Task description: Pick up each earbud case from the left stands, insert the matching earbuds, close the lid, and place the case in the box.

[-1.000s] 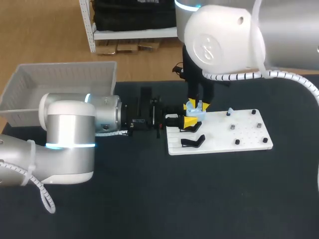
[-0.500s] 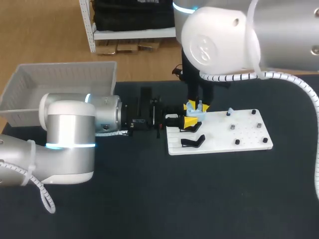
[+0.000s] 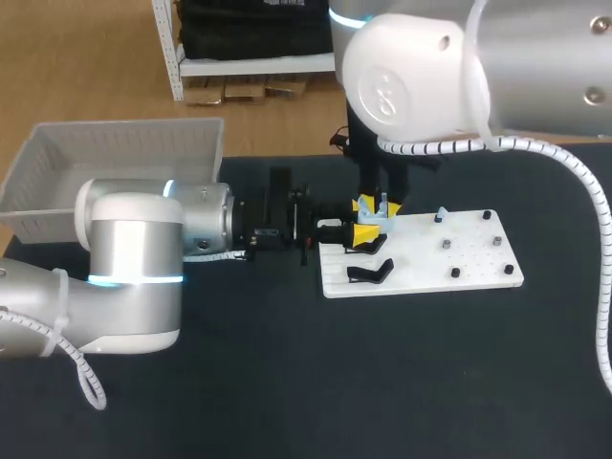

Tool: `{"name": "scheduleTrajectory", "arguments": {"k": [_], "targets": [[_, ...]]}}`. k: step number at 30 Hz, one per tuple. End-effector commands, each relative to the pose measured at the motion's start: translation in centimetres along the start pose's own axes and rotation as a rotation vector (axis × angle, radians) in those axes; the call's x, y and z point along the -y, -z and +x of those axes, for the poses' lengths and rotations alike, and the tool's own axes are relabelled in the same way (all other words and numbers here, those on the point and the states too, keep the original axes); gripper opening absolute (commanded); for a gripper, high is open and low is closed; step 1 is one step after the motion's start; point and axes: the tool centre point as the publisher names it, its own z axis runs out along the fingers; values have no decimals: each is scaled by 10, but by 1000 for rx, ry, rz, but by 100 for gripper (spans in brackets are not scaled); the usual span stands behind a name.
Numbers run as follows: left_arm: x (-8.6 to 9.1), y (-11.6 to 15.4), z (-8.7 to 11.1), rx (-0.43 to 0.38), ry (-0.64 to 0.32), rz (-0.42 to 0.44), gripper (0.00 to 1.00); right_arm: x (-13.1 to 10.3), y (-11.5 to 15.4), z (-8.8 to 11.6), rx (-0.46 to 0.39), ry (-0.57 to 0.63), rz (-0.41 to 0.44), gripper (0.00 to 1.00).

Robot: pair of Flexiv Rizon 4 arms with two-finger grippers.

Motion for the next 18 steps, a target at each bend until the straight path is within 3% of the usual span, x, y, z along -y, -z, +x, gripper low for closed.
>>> {"name": "scheduleTrajectory", "arguments": {"k": [1,3,7,11,15,18], "targets": [[0,1,1,5,-3,-4,0,0,0,-1,-5,-1,2,30],[0,1,1,5,-3,-4,0,0,0,0,-6,-1,-1,41],[0,1,1,5,-3,-4,0,1,4,2,-11,1,-12,43],[0,1,1,5,-3,-4,0,8,15,7,-9,6,-53,36],[0,1,1,5,-3,-4,0,22,32,7,-6,14,-136,36],[0,1,1,5,-3,-4,0,33,42,-1,25,112,-213,40]]}}
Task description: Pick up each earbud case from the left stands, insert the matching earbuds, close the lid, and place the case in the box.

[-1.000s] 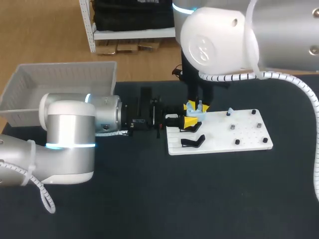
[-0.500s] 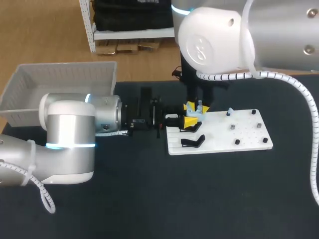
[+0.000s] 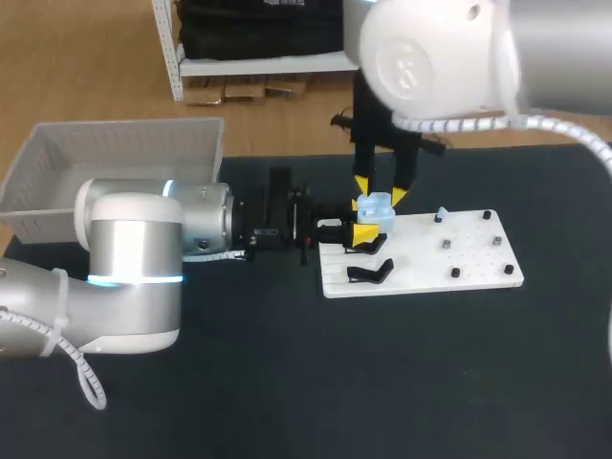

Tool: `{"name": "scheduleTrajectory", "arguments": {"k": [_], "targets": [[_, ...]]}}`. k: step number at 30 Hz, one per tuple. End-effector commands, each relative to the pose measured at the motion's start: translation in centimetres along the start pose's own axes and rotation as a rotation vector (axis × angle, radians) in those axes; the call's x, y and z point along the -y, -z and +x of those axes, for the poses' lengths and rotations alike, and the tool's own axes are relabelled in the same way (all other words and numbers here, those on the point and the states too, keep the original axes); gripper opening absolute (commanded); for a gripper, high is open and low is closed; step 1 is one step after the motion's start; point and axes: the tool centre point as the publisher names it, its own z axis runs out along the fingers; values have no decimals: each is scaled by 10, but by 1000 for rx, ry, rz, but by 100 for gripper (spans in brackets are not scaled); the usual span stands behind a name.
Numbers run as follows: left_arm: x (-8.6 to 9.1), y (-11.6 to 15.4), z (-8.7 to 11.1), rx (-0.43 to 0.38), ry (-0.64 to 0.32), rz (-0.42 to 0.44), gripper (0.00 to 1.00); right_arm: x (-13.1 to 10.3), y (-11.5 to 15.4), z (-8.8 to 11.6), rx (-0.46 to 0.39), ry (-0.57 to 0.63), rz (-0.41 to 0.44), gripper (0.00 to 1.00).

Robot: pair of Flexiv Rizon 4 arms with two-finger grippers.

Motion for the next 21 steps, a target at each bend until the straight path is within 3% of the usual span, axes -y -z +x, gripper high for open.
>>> {"name": "scheduleTrajectory", "arguments": {"k": [1,6,10,17,18,19,21], "targets": [[0,0,1,5,-3,-3,0,36,13,-4,40,83,-154,42],[0,0,1,5,-3,-3,0,53,17,-43,86,183,-262,45],[0,0,1,5,-3,-3,0,62,8,-75,130,236,-275,47],[0,0,1,5,-3,-3,0,71,-27,-114,110,292,-266,49],[0,0,1,5,-3,-3,0,71,-32,-117,101,297,-269,51],[0,0,1,5,-3,-3,0,71,-38,-120,106,310,-264,64],[0,0,1,5,-3,-3,0,71,-49,-123,100,328,-263,74]]}}
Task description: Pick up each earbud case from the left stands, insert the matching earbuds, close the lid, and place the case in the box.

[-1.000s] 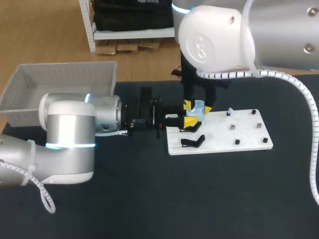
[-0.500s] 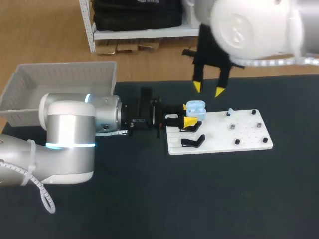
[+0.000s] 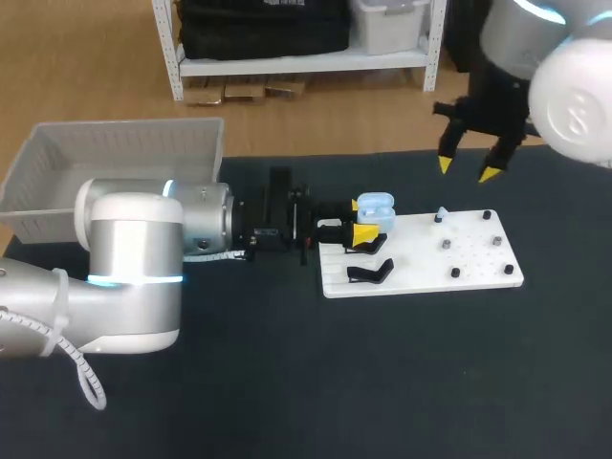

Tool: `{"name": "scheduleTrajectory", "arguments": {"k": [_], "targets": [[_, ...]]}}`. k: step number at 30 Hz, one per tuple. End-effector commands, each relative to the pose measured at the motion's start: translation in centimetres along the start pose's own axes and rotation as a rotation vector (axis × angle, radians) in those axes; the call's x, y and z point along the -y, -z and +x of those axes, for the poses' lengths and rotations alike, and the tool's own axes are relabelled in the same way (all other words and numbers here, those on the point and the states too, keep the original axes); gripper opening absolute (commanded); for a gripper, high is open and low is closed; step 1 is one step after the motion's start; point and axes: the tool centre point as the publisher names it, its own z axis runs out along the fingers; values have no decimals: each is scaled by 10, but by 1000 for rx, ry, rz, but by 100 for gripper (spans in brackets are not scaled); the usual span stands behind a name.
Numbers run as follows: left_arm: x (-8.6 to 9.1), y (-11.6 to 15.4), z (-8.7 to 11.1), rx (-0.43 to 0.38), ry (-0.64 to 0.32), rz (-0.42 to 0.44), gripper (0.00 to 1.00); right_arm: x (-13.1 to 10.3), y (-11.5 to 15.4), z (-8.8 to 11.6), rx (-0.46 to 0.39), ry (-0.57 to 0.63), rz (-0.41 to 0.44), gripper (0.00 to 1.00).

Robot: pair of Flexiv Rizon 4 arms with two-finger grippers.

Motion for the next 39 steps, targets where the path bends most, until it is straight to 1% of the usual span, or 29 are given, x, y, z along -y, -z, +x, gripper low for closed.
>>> {"name": "scheduleTrajectory", "arguments": {"k": [1,4,7,8,9,11,14,19,24,31,39], "targets": [[0,0,1,5,-3,-3,0,5,-27,-10,-7,29,-58,75],[0,0,1,5,-3,-3,0,7,-42,-12,8,62,-63,78],[0,0,1,5,-3,-3,0,10,-56,-13,25,84,-68,72],[0,0,1,5,-3,-3,0,11,-61,-13,32,93,-67,67],[0,0,1,5,-3,-3,0,13,-67,-13,34,97,-67,56],[0,0,1,5,-3,-3,0,17,-78,-15,36,103,-63,51],[0,0,1,5,-3,-3,0,19,-90,-15,27,106,-61,50],[0,0,1,5,-3,-3,0,15,-102,-15,24,116,-64,48],[0,0,1,5,-3,-3,0,11,-106,-20,21,112,-79,46],[0,0,1,5,-3,-3,0,11,-117,-22,11,108,-69,44],[0,0,1,5,-3,-3,0,10,-124,-30,6,85,-71,42]]}}
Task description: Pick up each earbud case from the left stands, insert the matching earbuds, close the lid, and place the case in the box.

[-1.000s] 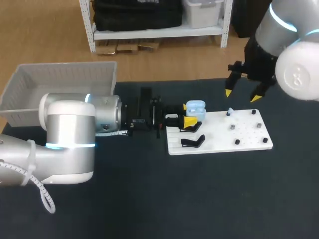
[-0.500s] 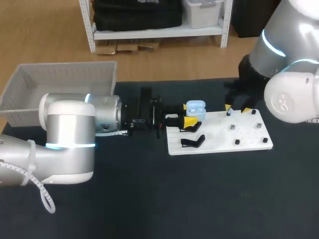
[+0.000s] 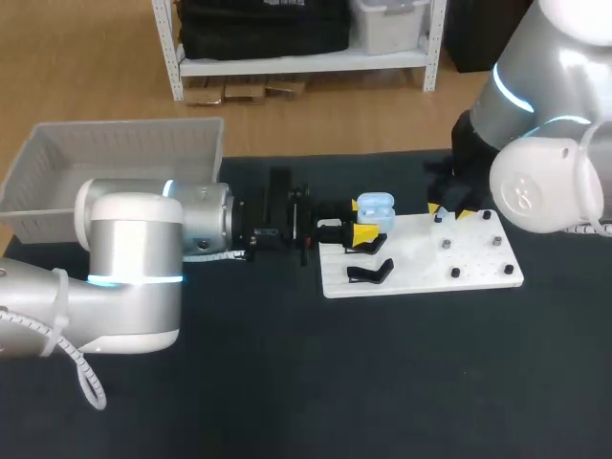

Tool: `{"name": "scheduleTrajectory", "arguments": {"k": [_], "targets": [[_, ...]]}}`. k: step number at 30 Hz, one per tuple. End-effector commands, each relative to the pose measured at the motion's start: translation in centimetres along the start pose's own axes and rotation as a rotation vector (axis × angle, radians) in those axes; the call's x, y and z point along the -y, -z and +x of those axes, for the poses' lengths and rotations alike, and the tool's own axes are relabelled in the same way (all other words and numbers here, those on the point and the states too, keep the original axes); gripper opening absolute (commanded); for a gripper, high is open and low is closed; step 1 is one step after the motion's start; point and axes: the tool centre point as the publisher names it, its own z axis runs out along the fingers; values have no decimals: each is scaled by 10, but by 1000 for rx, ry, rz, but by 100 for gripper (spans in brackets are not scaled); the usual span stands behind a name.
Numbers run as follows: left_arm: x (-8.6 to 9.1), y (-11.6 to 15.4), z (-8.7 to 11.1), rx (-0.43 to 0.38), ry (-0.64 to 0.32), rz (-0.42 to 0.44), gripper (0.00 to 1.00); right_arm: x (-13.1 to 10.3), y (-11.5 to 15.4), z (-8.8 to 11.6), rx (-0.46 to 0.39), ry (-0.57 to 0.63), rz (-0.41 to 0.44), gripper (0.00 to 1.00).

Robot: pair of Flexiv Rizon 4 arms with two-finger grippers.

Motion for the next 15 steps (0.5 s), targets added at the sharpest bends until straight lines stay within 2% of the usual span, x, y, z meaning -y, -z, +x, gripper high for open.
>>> {"name": "scheduleTrajectory", "arguments": {"k": [1,15], "targets": [[0,0,1,5,-3,-3,0,1,-5,-7,-9,-11,-1,42],[0,0,1,5,-3,-3,0,6,-13,-11,-10,-52,-6,35]]}}
